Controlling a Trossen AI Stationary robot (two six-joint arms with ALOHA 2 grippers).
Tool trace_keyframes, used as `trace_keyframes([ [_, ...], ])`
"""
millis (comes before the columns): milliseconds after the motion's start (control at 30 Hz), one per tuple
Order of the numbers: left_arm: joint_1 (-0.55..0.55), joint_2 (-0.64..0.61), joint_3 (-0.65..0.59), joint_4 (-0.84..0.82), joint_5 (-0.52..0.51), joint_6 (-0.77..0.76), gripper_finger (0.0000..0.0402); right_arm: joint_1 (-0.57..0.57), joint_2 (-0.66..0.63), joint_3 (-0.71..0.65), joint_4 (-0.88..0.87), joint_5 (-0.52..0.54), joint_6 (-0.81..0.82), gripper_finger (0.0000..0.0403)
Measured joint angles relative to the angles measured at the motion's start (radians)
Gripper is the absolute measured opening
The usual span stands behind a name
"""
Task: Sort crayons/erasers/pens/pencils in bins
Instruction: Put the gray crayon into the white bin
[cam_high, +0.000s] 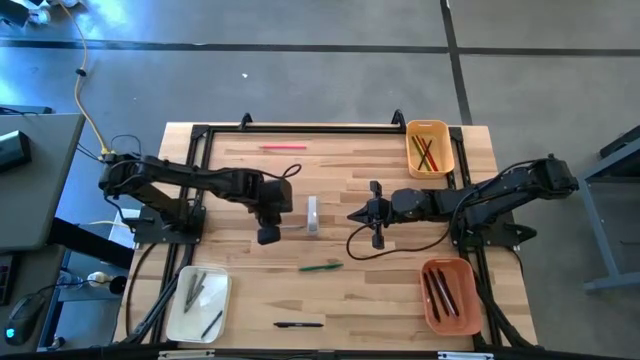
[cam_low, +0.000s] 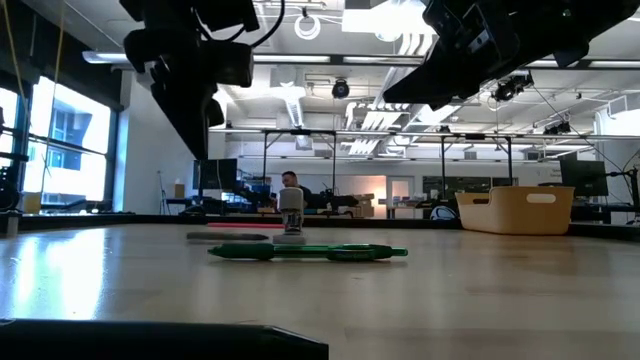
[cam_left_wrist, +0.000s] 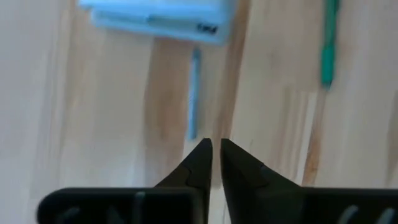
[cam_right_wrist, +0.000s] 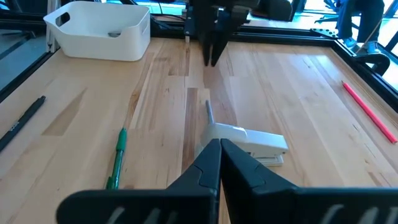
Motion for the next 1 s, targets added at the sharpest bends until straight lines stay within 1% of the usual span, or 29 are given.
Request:
trace_keyframes([
  [133,-0.01,0.0,-0.06,0.149,0.054,-0.005,0.0054,0.0,0.0,0.0,0.0,0.0,0.001,0.0],
  [200,-0.012,0.0,-0.093,0.196,0.055,-0.004,0.0071,0.0,0.0,0.0,0.0,0.0,0.001,0.0],
  [300,-0.011,0.008,-0.141,0.254,0.016,0.006,0.0095,0.0,0.0,0.0,0.0,0.0,0.0,0.0],
  [367,-0.011,0.013,-0.167,0.256,-0.007,0.003,0.011,0.0,0.0,0.0,0.0,0.0,0.0,0.0],
  [500,-0.011,0.037,-0.22,0.304,-0.027,0.013,0.0128,0.0,0.0,0.0,0.0,0.0,-0.001,0.0],
  [567,-0.011,0.055,-0.237,0.346,-0.042,0.028,0.013,0.0,0.0,0.0,0.0,0.0,-0.001,0.0],
  [667,-0.011,0.08,-0.246,0.371,-0.096,0.05,0.0129,0.0,0.0,0.0,0.0,0.0,-0.001,0.0],
  [733,-0.009,0.103,-0.246,0.415,-0.087,0.052,0.0125,0.0,0.0,0.0,0.0,0.0,-0.001,0.0],
  [833,-0.01,0.141,-0.245,0.454,-0.045,0.052,0.012,0.0,0.0,0.0,0.0,0.0,-0.001,0.0],
  [1000,-0.01,0.199,-0.24,0.455,-0.058,0.062,0.011,0.0,0.0,0.0,0.0,0.0,-0.001,0.0],
])
